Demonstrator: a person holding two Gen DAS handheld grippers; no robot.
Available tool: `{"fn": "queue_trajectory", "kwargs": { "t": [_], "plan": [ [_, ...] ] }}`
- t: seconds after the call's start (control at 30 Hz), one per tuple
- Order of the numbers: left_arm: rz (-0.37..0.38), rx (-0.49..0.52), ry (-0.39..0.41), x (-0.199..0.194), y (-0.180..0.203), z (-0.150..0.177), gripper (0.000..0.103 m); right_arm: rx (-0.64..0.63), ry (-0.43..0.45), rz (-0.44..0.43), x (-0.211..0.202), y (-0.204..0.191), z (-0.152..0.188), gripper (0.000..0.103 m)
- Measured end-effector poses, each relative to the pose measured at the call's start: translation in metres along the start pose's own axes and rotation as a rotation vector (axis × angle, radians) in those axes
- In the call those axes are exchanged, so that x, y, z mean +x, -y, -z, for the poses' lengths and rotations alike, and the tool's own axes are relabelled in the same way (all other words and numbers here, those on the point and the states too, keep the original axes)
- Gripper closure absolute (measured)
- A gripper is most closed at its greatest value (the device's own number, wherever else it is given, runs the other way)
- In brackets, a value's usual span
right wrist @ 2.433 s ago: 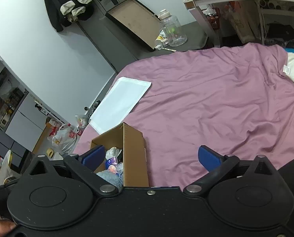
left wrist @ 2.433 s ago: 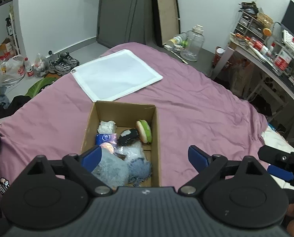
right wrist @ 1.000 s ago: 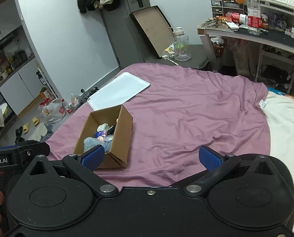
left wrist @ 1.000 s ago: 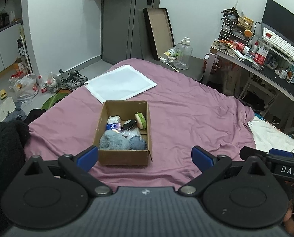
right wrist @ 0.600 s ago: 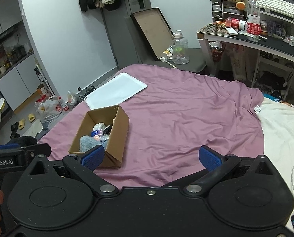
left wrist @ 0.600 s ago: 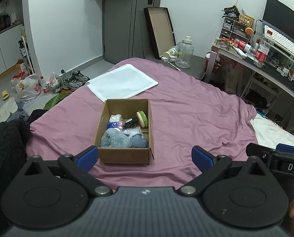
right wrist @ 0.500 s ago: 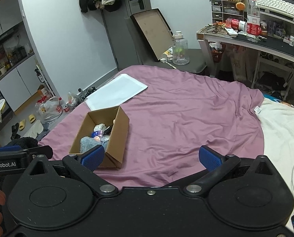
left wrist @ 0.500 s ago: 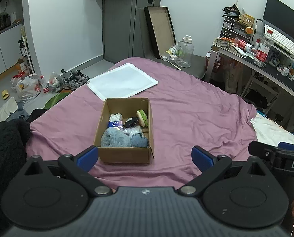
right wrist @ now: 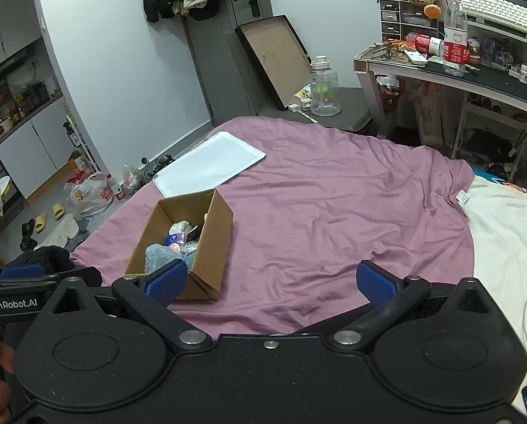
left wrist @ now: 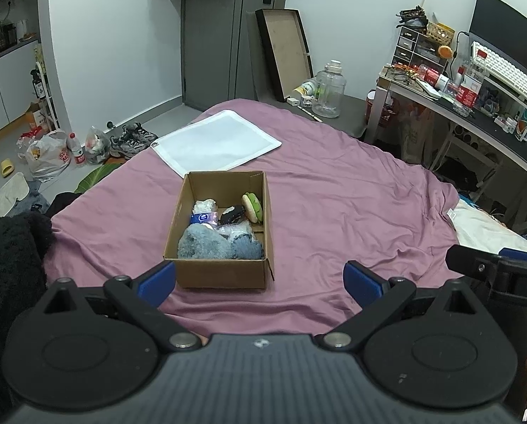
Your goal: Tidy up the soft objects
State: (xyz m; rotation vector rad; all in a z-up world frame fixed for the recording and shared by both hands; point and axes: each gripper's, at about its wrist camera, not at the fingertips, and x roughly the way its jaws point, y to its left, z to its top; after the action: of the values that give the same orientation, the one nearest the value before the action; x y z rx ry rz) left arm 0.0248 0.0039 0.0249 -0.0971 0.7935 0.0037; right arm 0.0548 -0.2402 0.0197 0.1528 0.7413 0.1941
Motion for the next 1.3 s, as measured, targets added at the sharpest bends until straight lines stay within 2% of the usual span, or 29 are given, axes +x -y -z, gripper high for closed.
{"fn": "queue_trajectory", "kwargs": {
  "t": [1.3],
  "plan": [
    [-0.009, 0.006, -0.003, 0.0044, -0.0035, 0.0043, 0.003, -0.012, -0.019, 0.028, 0.0046, 0.0000, 0.0006, 0.000]
  ]
}}
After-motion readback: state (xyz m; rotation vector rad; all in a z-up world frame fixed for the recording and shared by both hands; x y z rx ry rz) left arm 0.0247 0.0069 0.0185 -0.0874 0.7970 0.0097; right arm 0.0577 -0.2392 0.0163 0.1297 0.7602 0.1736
